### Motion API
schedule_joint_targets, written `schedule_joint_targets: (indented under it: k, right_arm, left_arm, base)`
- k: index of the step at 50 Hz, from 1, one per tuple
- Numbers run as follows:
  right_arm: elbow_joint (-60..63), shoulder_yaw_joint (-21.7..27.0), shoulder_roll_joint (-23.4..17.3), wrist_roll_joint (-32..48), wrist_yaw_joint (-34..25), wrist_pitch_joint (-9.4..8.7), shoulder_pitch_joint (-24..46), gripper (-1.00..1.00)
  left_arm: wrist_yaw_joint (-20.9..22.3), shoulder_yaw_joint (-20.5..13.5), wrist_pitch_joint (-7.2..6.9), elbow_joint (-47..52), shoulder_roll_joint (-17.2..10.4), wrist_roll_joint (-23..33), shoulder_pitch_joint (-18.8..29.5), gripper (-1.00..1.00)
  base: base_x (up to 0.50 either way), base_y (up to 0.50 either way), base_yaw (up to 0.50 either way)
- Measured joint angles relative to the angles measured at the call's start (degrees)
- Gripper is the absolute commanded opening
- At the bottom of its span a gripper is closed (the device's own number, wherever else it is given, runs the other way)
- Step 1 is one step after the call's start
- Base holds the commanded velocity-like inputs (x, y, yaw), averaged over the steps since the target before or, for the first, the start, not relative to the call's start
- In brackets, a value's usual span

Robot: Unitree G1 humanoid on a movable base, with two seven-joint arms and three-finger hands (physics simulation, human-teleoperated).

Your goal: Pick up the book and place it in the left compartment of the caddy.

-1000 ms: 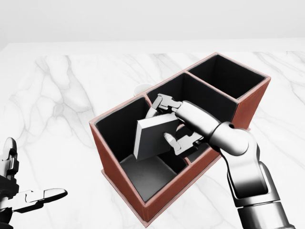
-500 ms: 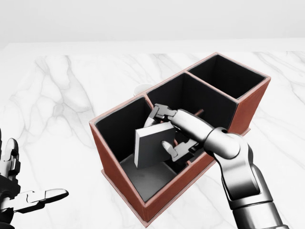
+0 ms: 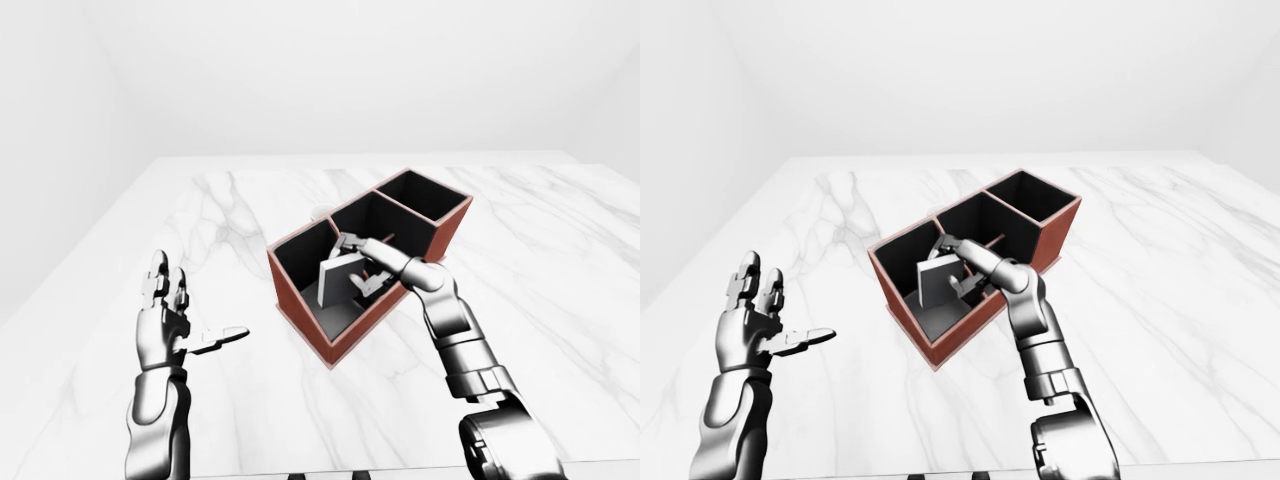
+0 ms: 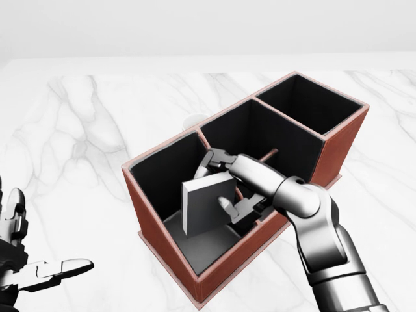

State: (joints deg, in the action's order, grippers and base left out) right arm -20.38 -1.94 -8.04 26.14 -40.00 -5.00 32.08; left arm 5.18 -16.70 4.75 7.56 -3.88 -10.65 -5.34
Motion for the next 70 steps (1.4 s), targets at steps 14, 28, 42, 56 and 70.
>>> schedule_joint_targets:
  k: [14,28,42,56,70]
  right_arm:
    - [-0.72,-0.07,0.25,0.42,0.0,0.0,-0.3,-1.0]
    - [0.86,0.5,0.37,-0.15,0.0,0.0,-1.22,1.0]
    - [2.33,0.94,0.31,-1.24,0.0,0.0,-1.89,1.0]
    - [5.07,1.2,0.13,-1.93,0.0,0.0,-2.2,1.0]
    - [17.6,3.16,-1.3,-6.17,0.0,0.0,-1.01,1.0]
  left_arm:
    - [0.09,0.15,0.25,-0.85,0.0,-0.05,-0.07,1.0]
    - [0.07,0.19,0.25,-0.73,0.03,-0.09,-0.12,1.0]
    - [0.03,0.44,0.25,-1.64,0.01,-0.02,0.17,1.0]
    - [-0.23,0.73,0.14,-0.91,0.0,0.1,0.18,1.0]
    - [-0.13,1.08,-0.61,0.97,0.33,0.47,-0.18,1.0]
  base:
    - [0.0,0.0,0.0]
    - [0.0,0.0,0.0]
    - [0.0,0.0,0.0]
    - [0.0,0.0,0.0]
    - [0.0,0.0,0.0]
